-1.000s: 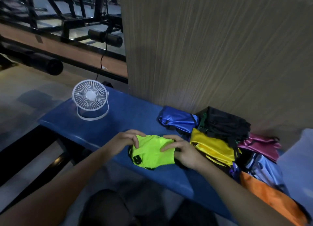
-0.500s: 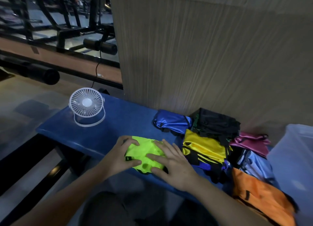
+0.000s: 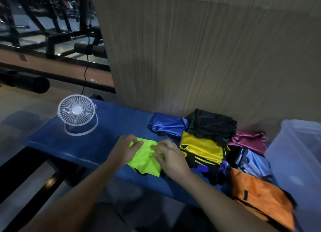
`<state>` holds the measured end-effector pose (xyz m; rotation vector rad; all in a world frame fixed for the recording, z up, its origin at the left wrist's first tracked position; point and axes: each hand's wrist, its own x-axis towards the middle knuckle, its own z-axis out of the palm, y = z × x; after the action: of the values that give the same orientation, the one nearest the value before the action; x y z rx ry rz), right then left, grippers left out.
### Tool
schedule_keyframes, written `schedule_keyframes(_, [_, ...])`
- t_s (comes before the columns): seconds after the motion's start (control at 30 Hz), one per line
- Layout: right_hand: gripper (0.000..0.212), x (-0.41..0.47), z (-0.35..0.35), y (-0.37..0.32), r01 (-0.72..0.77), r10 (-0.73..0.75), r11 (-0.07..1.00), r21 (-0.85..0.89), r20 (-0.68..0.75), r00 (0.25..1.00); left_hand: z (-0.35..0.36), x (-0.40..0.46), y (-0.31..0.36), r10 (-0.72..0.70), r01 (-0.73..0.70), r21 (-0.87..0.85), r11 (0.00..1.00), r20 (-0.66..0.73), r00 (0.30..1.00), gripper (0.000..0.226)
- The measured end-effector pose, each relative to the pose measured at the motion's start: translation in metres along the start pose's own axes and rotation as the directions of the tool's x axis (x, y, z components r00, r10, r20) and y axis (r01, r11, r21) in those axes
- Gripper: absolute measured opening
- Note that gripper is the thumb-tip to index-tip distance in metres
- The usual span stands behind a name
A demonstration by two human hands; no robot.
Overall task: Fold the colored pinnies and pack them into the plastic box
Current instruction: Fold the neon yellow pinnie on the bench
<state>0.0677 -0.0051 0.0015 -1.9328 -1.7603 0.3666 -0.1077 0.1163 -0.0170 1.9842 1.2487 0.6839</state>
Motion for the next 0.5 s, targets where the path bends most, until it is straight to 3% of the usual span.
schedule_keyframes(0.07, [0.052,0.009,-0.002,0.001,-0.027,0.023,0.994,-0.11,-0.037,0.999,-0.002,0.008,0.001,-0.064,0.065,0.024,0.998,-0.03,0.998,0.025])
schedule_keyframes(0.17, [0.081,0.021,-0.005,0.003,-0.156,0.173,0.98,-0.123,0.15,0.973,-0.007,0.02,0.002,-0.204,0.188,0.141,0.972,0.111,0.973,0.074])
schedule_keyframes(0.23, [0.09,0.024,-0.005,0.005,-0.196,0.223,0.972,-0.126,0.25,0.942,-0.008,0.023,0.002,-0.208,0.17,0.21,0.963,0.174,0.962,0.091])
schedule_keyframes(0.33, [0.102,0.018,-0.001,0.004,-0.1,0.188,0.954,-0.282,0.307,0.933,-0.009,0.019,0.0,-0.193,0.135,0.253,0.958,0.223,0.955,0.083])
schedule_keyframes(0.43, [0.106,0.008,0.003,0.002,-0.033,0.133,0.945,-0.324,0.292,0.947,-0.011,0.01,-0.004,-0.193,0.135,0.226,0.965,0.256,0.947,0.063])
schedule_keyframes(0.5, [0.109,0.002,0.002,0.002,0.014,0.108,0.936,-0.353,0.323,0.94,-0.013,0.003,-0.006,-0.167,0.131,0.152,0.98,0.253,0.953,0.072])
